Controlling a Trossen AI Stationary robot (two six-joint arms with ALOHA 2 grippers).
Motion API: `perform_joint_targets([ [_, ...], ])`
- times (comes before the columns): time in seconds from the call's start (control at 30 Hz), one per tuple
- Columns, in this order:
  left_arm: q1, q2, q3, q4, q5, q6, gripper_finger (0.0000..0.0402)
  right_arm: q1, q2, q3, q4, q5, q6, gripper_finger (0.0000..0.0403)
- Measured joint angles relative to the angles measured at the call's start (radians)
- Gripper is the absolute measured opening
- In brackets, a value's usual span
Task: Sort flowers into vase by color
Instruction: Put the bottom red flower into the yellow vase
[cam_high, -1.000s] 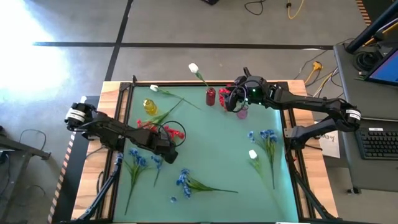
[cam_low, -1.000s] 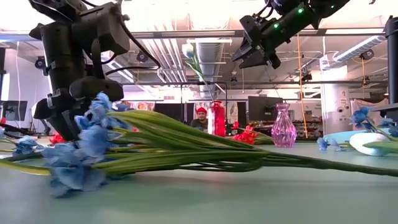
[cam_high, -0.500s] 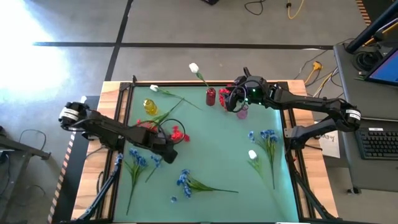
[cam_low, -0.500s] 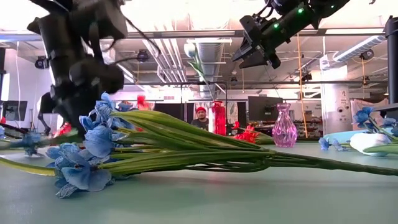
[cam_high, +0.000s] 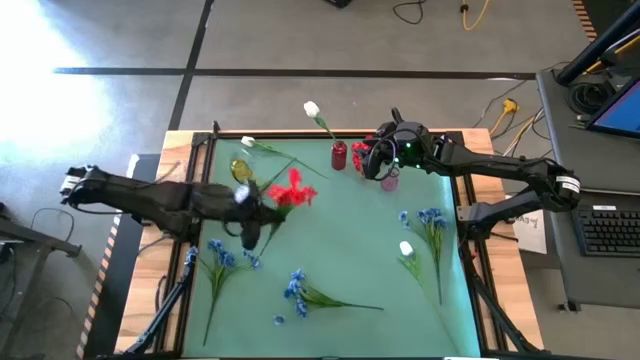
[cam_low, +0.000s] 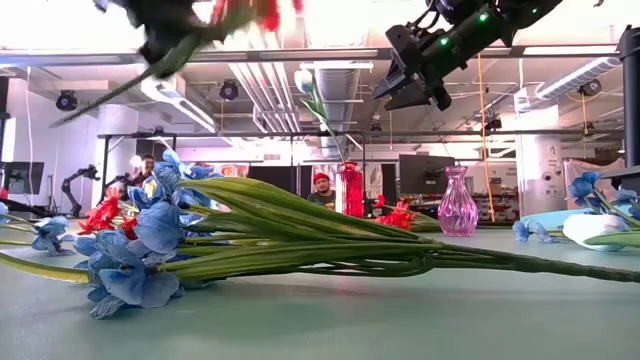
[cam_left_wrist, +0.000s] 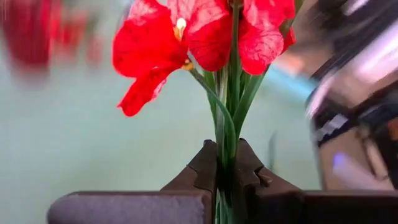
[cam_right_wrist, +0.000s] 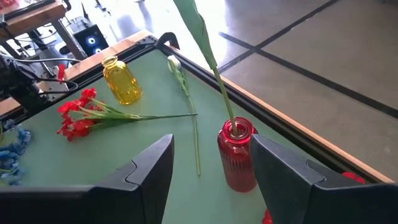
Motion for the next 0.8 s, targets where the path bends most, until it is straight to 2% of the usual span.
perform_joint_targets([
  [0.17,0.062,-0.080,-0.001,0.120,-0.004,0.351,0.0000,0.000,0.000,-0.001,0.000,0.000,0.003,0.0203],
  [0.3,0.151,-0.126,-0.002,0.138,-0.158,0.543,0.0000,0.000,0.000,-0.001,0.000,0.000,0.007,0.0203],
  [0.4,0.231,-0.165,-0.015,0.192,-0.232,0.662,0.0000,0.002,0.000,-0.002,0.000,0.000,0.010,0.0203],
  [0.53,0.356,-0.218,-0.104,0.345,-0.248,0.734,0.0000,0.002,0.001,-0.002,0.000,0.000,0.012,0.0203],
  [0.7,0.487,-0.307,-0.292,0.581,-0.178,0.751,0.0000,0.002,0.002,-0.004,0.000,0.000,0.013,0.0203],
  [0.8,0.525,-0.364,-0.359,0.651,-0.162,0.769,0.0000,0.002,0.002,-0.006,0.000,0.000,0.015,0.0203],
])
